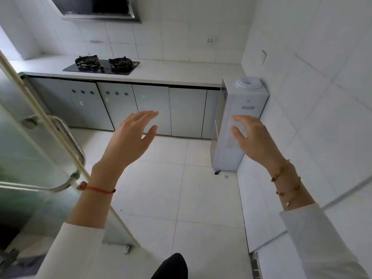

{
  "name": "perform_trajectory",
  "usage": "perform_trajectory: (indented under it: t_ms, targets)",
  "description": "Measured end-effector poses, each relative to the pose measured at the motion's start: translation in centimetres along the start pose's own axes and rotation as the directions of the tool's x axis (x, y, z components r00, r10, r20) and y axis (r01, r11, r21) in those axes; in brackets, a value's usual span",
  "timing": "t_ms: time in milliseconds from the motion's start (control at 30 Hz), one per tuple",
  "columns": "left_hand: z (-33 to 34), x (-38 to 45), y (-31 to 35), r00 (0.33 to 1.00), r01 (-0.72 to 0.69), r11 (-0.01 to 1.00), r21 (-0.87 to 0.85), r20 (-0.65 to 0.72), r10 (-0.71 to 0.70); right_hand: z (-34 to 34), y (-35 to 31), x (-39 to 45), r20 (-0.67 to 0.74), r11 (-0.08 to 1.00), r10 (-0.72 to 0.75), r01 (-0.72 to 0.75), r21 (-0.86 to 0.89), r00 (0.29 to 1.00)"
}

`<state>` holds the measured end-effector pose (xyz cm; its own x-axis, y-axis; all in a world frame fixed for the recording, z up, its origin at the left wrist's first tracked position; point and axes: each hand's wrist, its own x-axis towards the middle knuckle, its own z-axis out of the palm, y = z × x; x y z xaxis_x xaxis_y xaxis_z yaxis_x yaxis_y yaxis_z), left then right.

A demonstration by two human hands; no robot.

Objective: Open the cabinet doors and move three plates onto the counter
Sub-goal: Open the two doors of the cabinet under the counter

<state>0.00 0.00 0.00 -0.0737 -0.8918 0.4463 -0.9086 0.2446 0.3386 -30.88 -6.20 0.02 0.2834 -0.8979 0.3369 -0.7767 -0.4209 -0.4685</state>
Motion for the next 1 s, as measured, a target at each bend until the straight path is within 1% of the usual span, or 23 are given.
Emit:
perform_trajectory:
  t_ms: [67, 200, 433, 667, 833, 1000]
  targets:
    - [0.5, 0.5, -0.4, 1.0, 0.014, 1.0, -0.019, -0.01, -0.014, 0.6, 0.2, 0.7, -0.006, 1.0, 0.0, 0.0, 0.006, 1.0]
    - [2.0, 1.1, -1.6, 0.999, 0.044, 0.999, -0.013, 0.006, -0.044, 2.7, 0.7, 2.4, 0.044, 1.0, 0.001, -0.002, 0.004, 0.999]
    - [5.0, 4.2, -5.5, 0.993, 0.114, 0.994, 0.001, 0.014, -0.114, 7.4, 1.6, 7.7, 0.089, 1.0, 0.005, -0.006, 0.013, 0.996]
    - [6.9, 11.3, -11.5, 0.983, 0.185, 0.983, -0.018, 0.024, -0.184, 11.6, 1.6, 17.2, 0.123, 0.999, -0.003, -0.001, 0.037, 0.992]
    - [7.8, 17.2, -15.7, 0.981, 0.193, 0.981, -0.018, 0.027, -0.192, 14.3, 1.5, 24.8, 0.106, 0.999, -0.026, 0.021, 0.05, 0.994]
    - [9.3, 21.8, -18.9, 0.98, 0.195, 0.981, -0.017, 0.052, -0.194, 16.9, 2.0, 30.1, 0.123, 0.998, -0.022, 0.015, 0.057, 0.992]
